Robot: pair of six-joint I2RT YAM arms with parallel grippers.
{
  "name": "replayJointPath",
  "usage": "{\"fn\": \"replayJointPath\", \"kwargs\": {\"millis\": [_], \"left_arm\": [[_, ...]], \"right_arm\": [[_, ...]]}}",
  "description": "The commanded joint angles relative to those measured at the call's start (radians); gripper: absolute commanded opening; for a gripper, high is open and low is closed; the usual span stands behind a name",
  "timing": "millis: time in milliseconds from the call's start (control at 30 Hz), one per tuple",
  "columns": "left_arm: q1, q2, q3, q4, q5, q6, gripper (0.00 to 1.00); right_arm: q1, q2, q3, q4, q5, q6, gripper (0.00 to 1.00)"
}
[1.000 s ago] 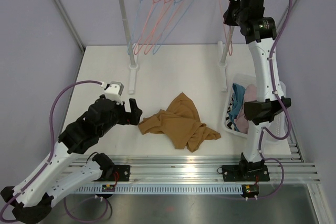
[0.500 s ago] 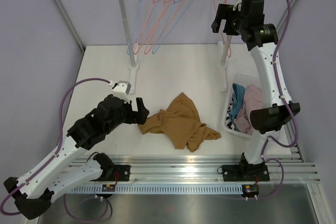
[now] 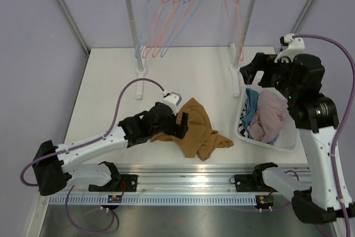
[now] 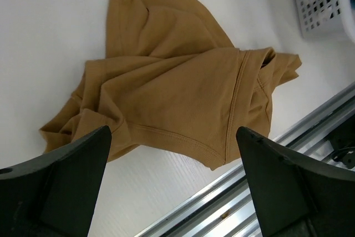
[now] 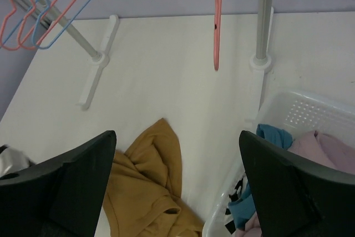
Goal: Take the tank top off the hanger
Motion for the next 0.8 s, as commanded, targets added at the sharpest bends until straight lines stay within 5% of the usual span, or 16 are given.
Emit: {"fn": "replayJointPath", "kwargs": {"millis": [0,333,533,667,767], "left_arm": [[-0.036,0.118,0.012,0.165,-0.025,0.018,0.99],[-0.117,0.485,0.094,0.286,-0.098,0.035,0.98],[-0.131,0.68,0.134,0.318,-0.119,-0.003,0.78],[-0.134,0.708,0.129,0.325,-0.148,-0.026,0.0],[-0.143,0.645,0.12,0.32,-0.168,-0.023,0.0]], "right_arm": [[0.001,-0.207,-0.13,0.037,-0.085,0.019,0.99],[0.001,-0.572,-0.279,-0.013,-0.191,0.111,1.0],[0.001,-0.642,-0.261,-0.024,-0.249,0.13,1.0],[0.001,-0.669,-0.247,-0.024,-0.236,0.128,1.0],[0.003,-0.671,-0.239,-0.035,-0.217,0.123,0.99]]}}
